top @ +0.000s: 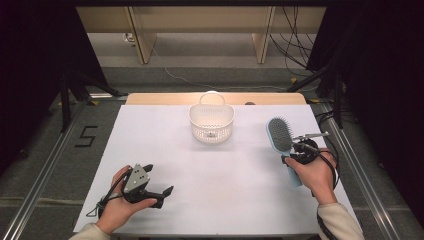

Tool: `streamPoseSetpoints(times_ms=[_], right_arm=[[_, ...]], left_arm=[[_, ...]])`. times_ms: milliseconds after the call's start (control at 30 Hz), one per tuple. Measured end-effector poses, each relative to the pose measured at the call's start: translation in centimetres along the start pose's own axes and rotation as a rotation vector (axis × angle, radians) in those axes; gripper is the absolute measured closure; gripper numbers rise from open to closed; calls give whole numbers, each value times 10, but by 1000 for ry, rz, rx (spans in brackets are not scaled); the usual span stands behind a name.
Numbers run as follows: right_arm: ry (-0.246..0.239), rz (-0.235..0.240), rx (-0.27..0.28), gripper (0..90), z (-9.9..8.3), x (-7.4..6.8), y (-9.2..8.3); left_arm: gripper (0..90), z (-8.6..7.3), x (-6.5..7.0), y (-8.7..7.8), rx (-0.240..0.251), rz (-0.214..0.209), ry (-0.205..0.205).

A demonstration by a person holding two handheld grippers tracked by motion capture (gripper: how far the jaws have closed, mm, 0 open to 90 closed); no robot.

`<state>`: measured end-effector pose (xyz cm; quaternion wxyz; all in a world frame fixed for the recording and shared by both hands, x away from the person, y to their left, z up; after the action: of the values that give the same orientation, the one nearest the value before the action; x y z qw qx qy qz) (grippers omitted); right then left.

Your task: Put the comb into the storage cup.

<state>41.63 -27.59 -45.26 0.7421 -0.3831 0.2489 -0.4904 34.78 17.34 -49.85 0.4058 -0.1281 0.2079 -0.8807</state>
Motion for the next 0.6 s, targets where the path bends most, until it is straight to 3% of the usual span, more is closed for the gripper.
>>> streamPoseSetpoints(times_ms=[600], right_arm=[[5, -8, 57, 705, 3, 1, -1]], left_arm=[[7, 0, 0, 0, 0, 0, 0]])
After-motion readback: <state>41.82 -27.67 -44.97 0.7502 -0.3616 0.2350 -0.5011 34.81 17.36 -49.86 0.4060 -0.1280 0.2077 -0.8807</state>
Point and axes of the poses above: each handheld gripper's, and its own axes: y roughly forward along the jaws, z roughly out of its top, x roughly to its right, the point moved 4 cm from there along y, roughly forward along the jaws, and after that the axes turned 6 degrees about -y, right-handed, at the moved point
